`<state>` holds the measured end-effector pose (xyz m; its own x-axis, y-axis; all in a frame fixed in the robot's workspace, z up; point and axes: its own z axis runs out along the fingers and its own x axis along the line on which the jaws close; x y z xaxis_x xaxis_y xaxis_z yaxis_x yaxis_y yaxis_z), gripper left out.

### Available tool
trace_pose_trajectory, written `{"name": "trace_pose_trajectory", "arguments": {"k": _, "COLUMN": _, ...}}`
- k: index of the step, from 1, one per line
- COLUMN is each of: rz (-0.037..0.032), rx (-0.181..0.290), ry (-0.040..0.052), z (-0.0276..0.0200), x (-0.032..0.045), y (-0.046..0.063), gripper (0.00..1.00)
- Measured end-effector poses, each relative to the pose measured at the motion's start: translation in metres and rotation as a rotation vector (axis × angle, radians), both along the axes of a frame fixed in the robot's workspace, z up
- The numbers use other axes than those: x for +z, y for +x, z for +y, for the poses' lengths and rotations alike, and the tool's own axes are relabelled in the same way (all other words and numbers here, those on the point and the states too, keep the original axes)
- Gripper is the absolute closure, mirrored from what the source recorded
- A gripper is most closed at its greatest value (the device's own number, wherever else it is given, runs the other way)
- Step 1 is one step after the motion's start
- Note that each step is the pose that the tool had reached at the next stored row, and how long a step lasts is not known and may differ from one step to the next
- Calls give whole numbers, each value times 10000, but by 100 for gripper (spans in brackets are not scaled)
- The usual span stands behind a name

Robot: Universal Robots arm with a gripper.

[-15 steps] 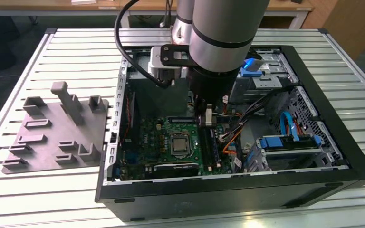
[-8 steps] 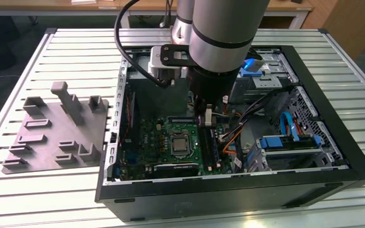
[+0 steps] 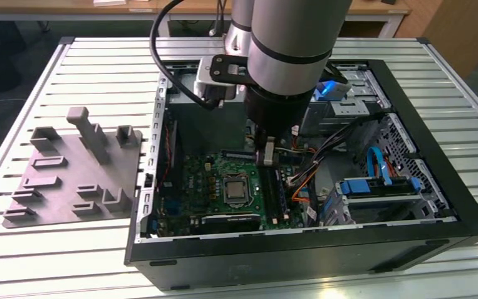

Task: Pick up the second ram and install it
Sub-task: 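Insert the second ram into the second slot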

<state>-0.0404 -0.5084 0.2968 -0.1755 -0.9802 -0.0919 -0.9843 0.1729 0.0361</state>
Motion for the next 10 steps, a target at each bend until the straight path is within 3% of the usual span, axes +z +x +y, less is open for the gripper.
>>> {"name": "trace_pose_trajectory", "arguments": {"k": 10, "rz": 0, "rx": -1070, "ry": -15, "z": -1, "x": -5, "y": 0, "gripper": 86}}
